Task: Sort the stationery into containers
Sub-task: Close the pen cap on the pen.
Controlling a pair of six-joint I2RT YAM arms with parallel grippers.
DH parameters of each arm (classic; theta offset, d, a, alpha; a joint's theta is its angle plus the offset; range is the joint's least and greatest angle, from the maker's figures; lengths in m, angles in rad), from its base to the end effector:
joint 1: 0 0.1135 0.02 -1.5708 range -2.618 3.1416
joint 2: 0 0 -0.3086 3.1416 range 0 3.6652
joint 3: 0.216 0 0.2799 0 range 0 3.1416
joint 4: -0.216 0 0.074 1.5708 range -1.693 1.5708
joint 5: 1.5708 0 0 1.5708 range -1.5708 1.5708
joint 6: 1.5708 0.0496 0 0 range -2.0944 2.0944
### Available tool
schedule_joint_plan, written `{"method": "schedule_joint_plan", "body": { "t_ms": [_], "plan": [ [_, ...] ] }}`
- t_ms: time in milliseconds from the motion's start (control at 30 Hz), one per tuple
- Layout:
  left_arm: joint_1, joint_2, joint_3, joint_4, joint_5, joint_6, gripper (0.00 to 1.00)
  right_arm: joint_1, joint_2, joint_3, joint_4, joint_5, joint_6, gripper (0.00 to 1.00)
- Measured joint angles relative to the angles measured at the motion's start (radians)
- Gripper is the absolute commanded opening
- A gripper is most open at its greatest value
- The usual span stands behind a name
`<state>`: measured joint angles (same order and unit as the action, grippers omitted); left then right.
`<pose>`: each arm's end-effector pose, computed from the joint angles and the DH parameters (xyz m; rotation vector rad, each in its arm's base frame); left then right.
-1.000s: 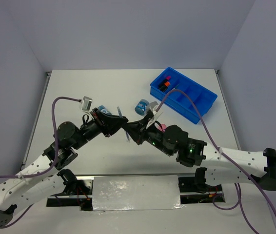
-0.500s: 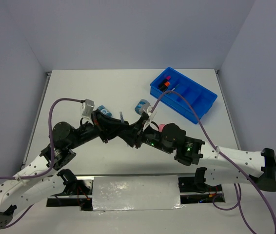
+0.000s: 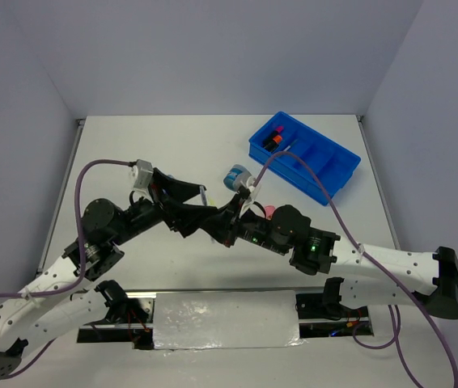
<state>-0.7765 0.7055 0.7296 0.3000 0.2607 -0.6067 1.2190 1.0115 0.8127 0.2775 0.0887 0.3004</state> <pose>0.1141 -0.1300 0.4190 0.3618 1.3317 -1.3414 0.0934 0.2418 0.3896 -0.6417 1.4712 1.1431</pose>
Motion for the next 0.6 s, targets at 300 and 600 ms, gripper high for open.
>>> {"method": "schedule_joint_plan", "body": {
  "t_ms": [300, 600],
  "plan": [
    [0.000, 0.000, 0.079, -0.055, -0.135, 0.009, 0.74, 0.000, 0.021, -0.001, -0.002, 0.002, 0.009, 0.00],
    [0.000, 0.020, 0.086, -0.063, -0.151, 0.001, 0.32, -0.001, 0.026, 0.000, -0.014, 0.006, 0.009, 0.00]
  ]
}}
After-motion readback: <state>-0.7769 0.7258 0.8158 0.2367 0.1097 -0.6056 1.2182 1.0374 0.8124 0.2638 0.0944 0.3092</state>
